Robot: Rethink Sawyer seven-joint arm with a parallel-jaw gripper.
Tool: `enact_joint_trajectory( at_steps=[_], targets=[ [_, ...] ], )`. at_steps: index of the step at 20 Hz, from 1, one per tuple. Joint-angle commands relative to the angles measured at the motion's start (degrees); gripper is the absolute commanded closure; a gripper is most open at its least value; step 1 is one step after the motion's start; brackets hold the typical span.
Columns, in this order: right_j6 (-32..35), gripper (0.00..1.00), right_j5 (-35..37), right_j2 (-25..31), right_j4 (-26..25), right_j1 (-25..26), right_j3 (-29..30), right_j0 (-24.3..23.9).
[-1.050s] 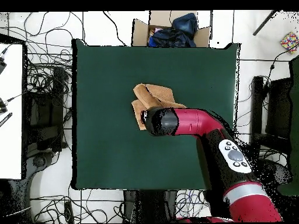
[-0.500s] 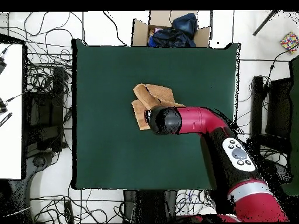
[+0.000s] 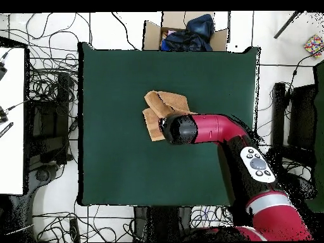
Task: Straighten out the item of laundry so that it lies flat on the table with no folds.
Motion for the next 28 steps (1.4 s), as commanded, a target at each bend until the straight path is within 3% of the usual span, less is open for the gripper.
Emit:
enact_joint_trajectory(
  at_steps=[1, 7, 15, 19, 23, 28],
  targets=[
    [1.09, 0.0, -1.81, -1.33, -4.12, 2.87, -2.86, 1.45],
    [4.95, 0.0, -8.54, -4.02, -6.54, 7.41, -2.76, 2.85],
    [3.19, 0.0, -6.12, -3.77, -5.77, 7.51, -2.91, 3.56],
    [6.03, 0.0, -9.03, -4.52, -5.97, 9.11, -1.76, 4.99],
    [6.58, 0.0, -8.84, -4.6, -4.7, 7.6, -0.99, 4.88],
    [2.17, 0.0, -3.06, -1.54, -1.73, 4.15, -1.24, 1.26]
  ],
)
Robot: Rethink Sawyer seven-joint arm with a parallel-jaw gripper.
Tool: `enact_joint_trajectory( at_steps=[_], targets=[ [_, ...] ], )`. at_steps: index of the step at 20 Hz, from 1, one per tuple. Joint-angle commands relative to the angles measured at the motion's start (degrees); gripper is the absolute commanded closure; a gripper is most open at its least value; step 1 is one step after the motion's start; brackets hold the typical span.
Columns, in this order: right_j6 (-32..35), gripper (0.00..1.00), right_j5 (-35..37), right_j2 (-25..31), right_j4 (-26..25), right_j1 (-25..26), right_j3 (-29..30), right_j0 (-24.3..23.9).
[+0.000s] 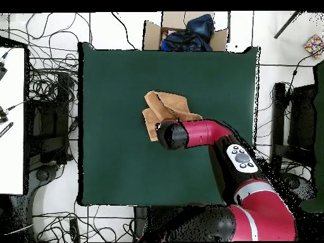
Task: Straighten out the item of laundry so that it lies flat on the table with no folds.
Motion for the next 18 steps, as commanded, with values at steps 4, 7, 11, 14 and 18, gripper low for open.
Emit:
enact_joint_trajectory(
  at_steps=[4, 7, 11, 14, 18],
  targets=[
    [0.68, 0.0, 7.68, 2.19, 2.95, -3.73, -1.1, -1.4],
    [2.08, 0.0, 7.58, 1.78, 3.08, -3.9, -1.02, 0.08],
    [5.15, 0.0, 5.2, 0.78, 2.82, -4.72, 1.76, 1.89],
    [7.88, 0.0, 2.56, -0.18, 2.77, -5.23, 4.47, 3.31],
    [10.39, 0.0, 0.05, -1.18, 3.14, -4.91, 6.35, 4.86]
  ],
)
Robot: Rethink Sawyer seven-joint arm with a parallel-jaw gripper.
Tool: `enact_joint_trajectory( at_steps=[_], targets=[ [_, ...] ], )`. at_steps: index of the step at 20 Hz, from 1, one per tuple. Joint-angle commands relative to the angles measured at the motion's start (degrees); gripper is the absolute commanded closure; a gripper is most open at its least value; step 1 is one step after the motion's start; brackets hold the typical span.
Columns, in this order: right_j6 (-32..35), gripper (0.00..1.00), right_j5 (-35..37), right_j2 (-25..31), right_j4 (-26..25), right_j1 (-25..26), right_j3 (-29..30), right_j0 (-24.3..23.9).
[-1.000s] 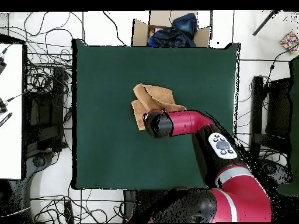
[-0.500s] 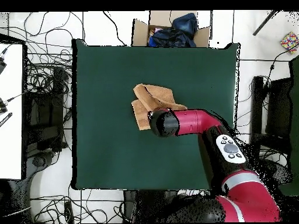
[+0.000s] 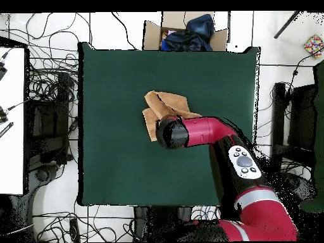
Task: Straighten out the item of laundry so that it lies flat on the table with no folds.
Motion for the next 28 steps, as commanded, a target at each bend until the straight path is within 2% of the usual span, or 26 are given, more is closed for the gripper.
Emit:
enact_joint_trajectory(
  at_steps=[1, 13, 28],
  targets=[
    [10.64, 0.0, -1.37, -0.77, 2.55, 0.13, 5.22, 3.48],
    [9.94, 0.0, -1.89, -2.0, 3.01, 0.53, 4.57, 4.35],
    [6.16, 0.0, -0.05, -0.78, 2.51, 1.54, 1.89, 1.02]
  ],
)
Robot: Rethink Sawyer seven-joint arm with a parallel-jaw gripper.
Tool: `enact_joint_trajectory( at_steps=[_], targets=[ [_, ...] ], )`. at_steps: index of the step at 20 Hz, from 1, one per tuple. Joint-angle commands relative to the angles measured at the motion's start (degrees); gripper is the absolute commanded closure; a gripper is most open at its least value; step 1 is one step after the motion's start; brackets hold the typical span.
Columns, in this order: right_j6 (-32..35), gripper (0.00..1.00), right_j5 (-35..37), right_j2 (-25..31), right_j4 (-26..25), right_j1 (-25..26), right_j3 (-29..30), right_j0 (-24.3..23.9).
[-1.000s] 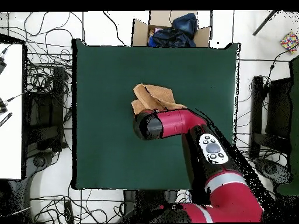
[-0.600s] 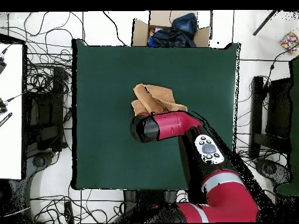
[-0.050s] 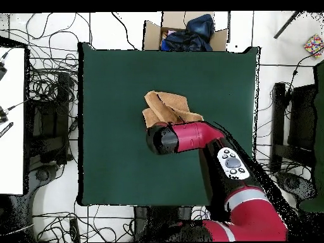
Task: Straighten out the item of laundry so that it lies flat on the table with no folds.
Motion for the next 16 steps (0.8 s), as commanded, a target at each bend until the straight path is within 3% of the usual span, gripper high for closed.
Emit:
enact_joint_trajectory(
  at_steps=[1, 8, 16],
  targets=[
    [6.49, 0.0, -0.36, -0.5, 1.42, 2.27, -1.35, -0.35],
    [11.07, 0.0, -8.66, -4.48, -0.24, 8.5, -1.61, 2.36],
    [10.04, 0.0, -11.78, -6.67, 0.97, 11.6, -2.74, 4.04]
  ],
)
